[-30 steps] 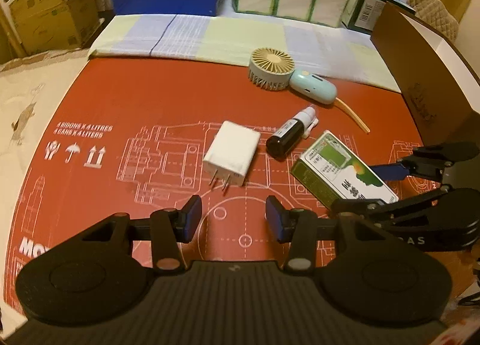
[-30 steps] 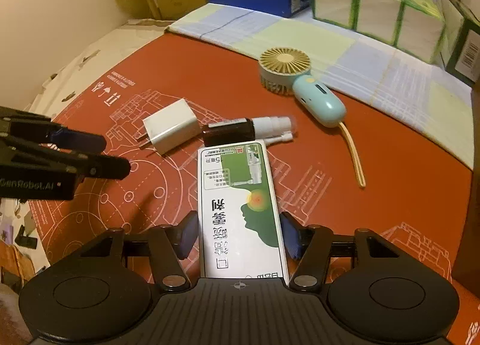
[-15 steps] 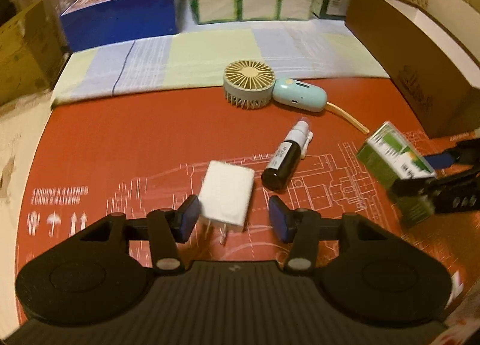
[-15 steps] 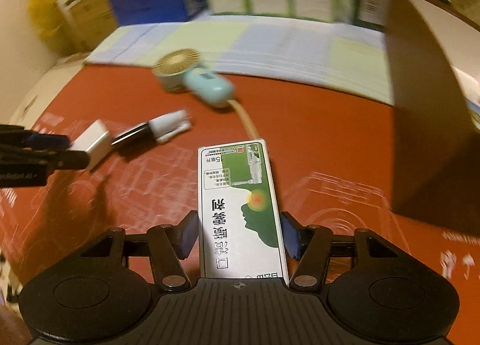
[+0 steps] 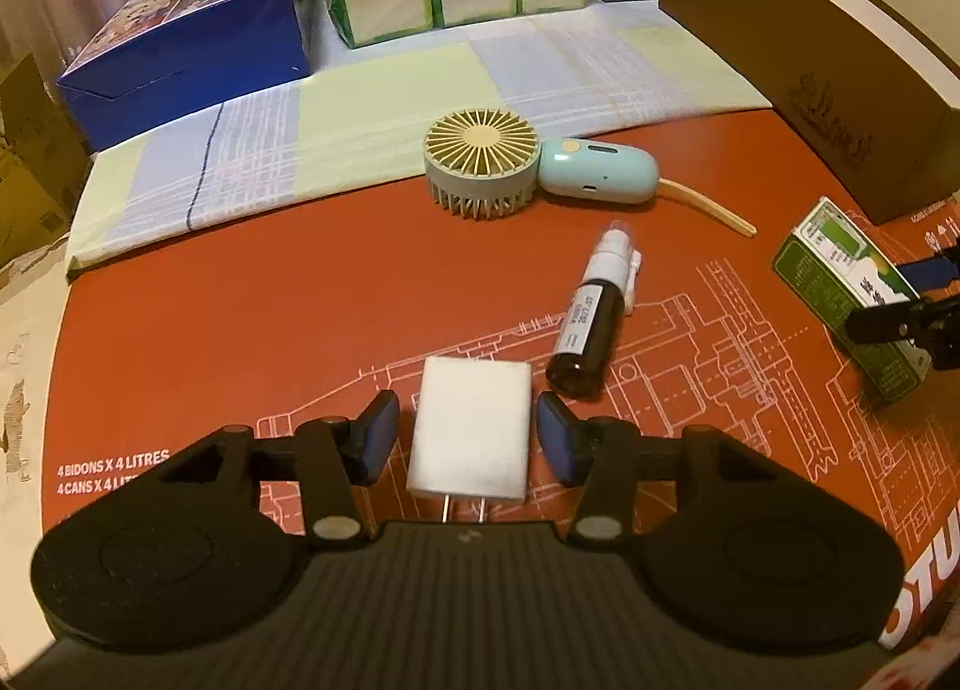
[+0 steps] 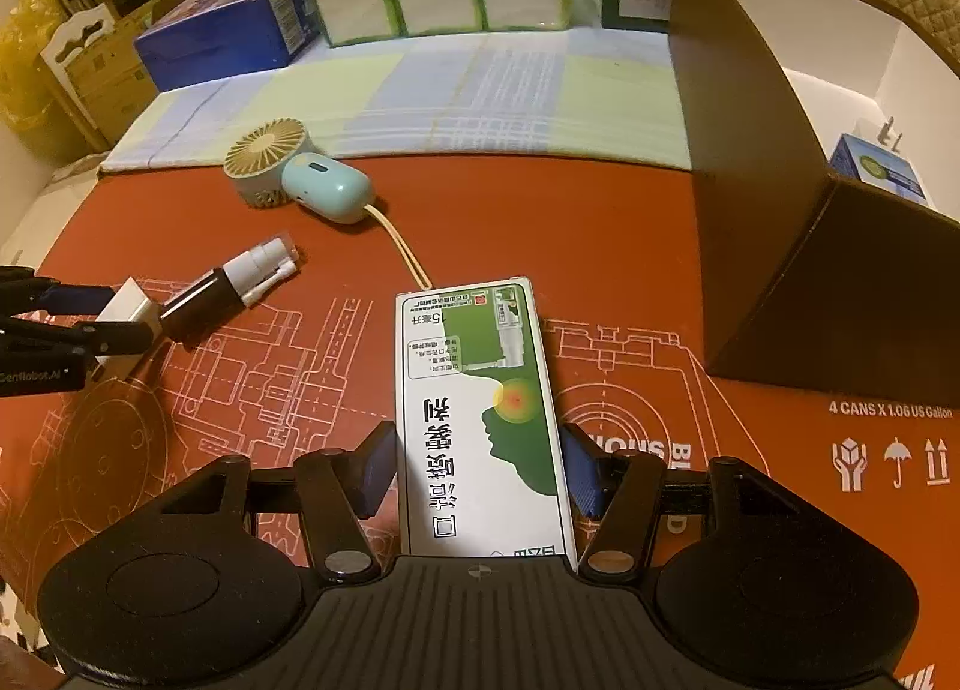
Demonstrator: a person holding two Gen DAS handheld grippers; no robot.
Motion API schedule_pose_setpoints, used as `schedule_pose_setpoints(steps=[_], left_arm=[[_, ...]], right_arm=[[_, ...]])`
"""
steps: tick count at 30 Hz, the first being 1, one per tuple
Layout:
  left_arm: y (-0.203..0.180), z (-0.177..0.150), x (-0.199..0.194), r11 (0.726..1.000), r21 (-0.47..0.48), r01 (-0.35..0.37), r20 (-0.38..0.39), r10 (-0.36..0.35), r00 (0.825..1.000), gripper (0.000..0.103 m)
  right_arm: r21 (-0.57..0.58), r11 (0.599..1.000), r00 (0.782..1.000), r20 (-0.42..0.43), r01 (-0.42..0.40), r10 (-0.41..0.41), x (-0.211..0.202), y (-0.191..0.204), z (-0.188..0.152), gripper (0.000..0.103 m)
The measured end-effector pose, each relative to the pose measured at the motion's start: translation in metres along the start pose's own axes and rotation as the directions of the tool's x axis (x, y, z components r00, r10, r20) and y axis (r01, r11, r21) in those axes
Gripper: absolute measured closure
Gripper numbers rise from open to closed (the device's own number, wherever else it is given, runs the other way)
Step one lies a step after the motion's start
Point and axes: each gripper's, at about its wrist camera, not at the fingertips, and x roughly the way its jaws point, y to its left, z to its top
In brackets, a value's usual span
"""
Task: Organize rigid objects
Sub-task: 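Lift the green-and-white box with the right gripper while the left gripper grasps the white charger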
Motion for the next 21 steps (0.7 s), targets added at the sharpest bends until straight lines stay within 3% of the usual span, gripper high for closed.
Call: schedule_pose_setpoints(steps=[8, 21], left_arm=[[0.002, -0.004, 0.006, 1.0, -0.023, 0.017, -0.006, -0.017, 1.0, 0.067], [-0.009, -0.031, -0.015, 0.996, -0.081, 0.028, -0.021, -0.03, 0.999, 0.067]], right_arm=[[0.003, 1.0, 1.0, -0.012, 0.024, -0.024, -0.002, 0.003, -0.006, 0.049], [-0.028, 0.999, 1.0, -0.003, 0.021, -0.021, -0.005, 0.012, -0.017, 0.05]])
